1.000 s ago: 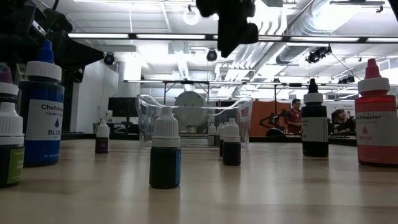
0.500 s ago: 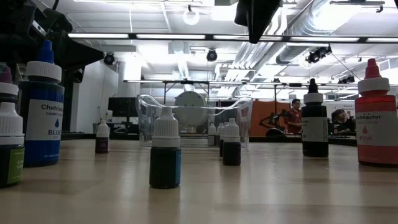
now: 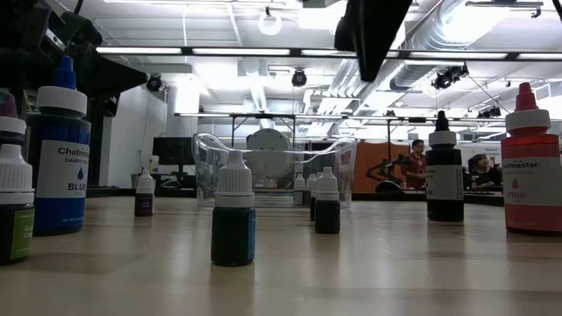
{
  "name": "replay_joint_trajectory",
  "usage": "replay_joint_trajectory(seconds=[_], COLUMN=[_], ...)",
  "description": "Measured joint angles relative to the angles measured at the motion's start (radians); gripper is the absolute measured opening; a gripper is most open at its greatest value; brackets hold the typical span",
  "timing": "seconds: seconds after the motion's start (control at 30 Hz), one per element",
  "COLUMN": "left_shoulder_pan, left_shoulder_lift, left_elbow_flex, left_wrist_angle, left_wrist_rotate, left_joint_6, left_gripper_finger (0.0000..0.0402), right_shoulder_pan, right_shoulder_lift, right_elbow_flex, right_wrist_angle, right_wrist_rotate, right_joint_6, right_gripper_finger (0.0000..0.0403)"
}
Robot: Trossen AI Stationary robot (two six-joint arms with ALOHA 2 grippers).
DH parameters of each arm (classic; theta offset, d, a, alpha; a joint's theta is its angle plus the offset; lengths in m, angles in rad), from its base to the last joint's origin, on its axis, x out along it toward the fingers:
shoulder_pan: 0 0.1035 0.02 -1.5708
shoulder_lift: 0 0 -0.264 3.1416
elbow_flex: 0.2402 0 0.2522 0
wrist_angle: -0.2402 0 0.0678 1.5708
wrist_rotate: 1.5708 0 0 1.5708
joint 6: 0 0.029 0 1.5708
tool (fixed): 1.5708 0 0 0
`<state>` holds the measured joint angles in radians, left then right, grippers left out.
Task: Pick & Place food coloring
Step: Put the small black food coloring bottle into the transparent bin
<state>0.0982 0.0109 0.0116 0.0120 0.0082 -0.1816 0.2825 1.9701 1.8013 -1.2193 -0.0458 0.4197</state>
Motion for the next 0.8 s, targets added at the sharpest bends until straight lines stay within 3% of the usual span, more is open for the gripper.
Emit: replay_joint_trajectory(seconds=[0.3, 0.57, 0.8], left_shoulder_pan=[0.000, 0.000, 0.000], left_shoulder_lift=[0.000, 0.000, 0.000], left_elbow_flex=[0.000, 0.000, 0.000], left_wrist_angle=[0.000, 0.000, 0.000], left_wrist_rotate=[0.000, 0.000, 0.000], left_joint_6=[0.000, 0.000, 0.000], left_gripper_finger=[0.0001, 0.0001, 0.0001], right_shoulder_pan=[-0.058, -0.092, -0.117], right_shoulder_lift=[0.069, 0.107, 0.146], right_elbow_flex=[0.000, 0.000, -0.002], right_wrist_angle=[0.094, 0.112, 0.126], right_wrist_rotate=[-0.034, 0.011, 0.002], right_joint_6=[0.052, -0.186, -0.213], right_gripper_finger=[0.0087, 0.0087, 0.0087])
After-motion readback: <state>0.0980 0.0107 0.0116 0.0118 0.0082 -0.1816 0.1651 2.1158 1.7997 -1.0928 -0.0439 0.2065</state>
